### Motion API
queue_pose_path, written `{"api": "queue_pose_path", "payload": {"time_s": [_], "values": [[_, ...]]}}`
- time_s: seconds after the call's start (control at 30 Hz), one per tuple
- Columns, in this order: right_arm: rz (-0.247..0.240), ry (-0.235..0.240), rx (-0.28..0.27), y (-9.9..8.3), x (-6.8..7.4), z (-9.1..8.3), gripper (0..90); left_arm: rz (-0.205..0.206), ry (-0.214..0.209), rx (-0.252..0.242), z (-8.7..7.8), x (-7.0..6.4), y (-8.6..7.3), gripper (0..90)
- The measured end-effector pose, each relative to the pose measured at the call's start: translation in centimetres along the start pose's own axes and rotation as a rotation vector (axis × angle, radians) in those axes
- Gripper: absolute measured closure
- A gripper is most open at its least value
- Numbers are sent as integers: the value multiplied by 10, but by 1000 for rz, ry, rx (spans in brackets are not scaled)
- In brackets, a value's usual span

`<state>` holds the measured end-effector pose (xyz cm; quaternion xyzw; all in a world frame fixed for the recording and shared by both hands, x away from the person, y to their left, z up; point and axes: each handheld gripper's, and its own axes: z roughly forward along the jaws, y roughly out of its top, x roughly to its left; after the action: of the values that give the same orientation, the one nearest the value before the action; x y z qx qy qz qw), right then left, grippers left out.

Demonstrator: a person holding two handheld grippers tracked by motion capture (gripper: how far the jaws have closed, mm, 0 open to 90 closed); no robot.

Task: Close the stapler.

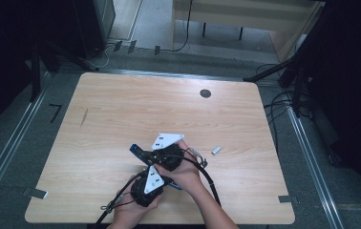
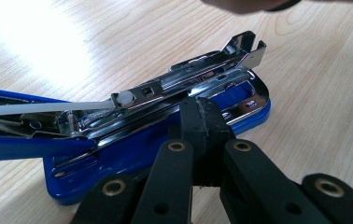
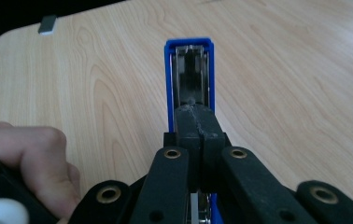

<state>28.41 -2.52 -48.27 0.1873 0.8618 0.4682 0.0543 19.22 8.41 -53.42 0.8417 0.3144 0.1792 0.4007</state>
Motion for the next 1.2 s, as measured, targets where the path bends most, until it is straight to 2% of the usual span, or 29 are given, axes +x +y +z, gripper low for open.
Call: {"api": "queue_pose_path", "payload": {"time_s": [0.23,0.3,0.57,0.97,1.2], "values": [[13,3,28,-3,-1,8,900,6,-1,5,0,0,0,900],[4,0,49,-3,-1,12,900,5,-2,4,0,0,0,900],[36,-10,128,-6,-3,27,900,6,-1,6,0,0,0,900],[41,-7,141,-6,-3,24,900,5,-2,6,0,0,0,900],[51,-25,114,-10,-6,8,900,4,-1,4,0,0,0,900]]}}
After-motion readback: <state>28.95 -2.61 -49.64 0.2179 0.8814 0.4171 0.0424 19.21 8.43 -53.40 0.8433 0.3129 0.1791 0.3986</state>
